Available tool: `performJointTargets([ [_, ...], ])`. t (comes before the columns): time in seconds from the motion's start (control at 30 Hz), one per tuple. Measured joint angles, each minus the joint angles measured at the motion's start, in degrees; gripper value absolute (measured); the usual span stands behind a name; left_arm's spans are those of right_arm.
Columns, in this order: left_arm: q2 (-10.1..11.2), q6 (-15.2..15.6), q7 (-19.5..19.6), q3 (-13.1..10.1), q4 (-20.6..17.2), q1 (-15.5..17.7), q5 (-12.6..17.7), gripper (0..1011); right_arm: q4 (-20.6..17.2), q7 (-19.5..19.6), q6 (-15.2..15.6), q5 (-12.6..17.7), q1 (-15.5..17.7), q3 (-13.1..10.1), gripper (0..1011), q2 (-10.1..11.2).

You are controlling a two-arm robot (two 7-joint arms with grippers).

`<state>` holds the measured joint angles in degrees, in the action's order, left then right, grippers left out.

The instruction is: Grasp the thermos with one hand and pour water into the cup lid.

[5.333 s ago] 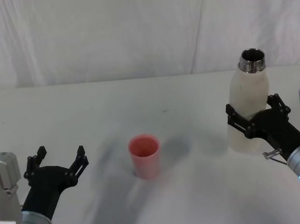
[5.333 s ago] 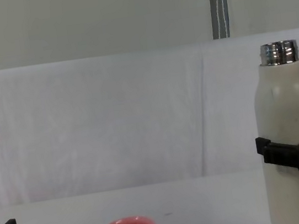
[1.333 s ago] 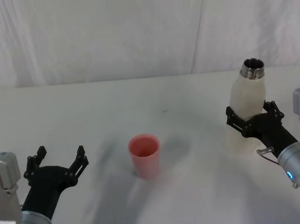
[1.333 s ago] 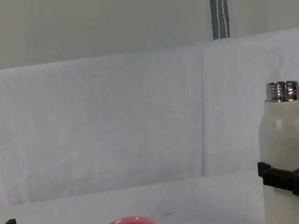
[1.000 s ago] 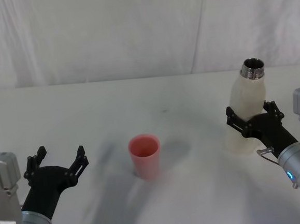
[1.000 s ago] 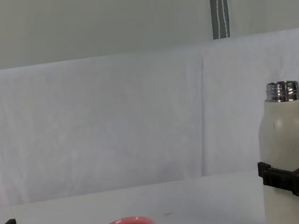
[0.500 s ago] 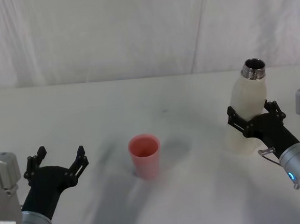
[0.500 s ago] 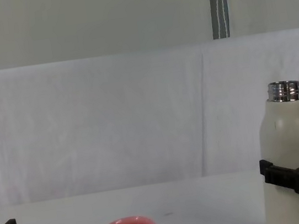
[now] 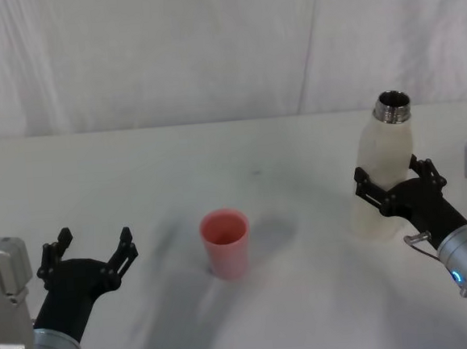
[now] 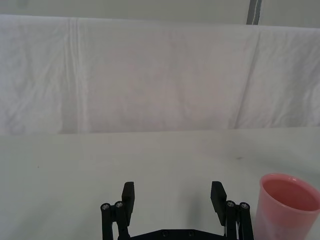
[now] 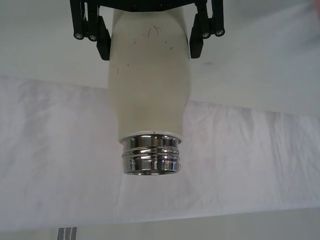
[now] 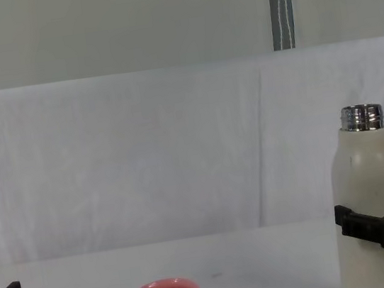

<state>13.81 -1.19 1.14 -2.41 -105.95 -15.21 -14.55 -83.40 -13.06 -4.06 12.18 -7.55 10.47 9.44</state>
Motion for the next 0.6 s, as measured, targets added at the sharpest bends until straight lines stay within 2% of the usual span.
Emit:
performJointTargets([
  [0.6,0.0,0.0,0.0,0.0,0.0,0.0,0.0,1001,-3.22,0.28,1.6,-0.26,1.71,0.45,1001,1.14],
])
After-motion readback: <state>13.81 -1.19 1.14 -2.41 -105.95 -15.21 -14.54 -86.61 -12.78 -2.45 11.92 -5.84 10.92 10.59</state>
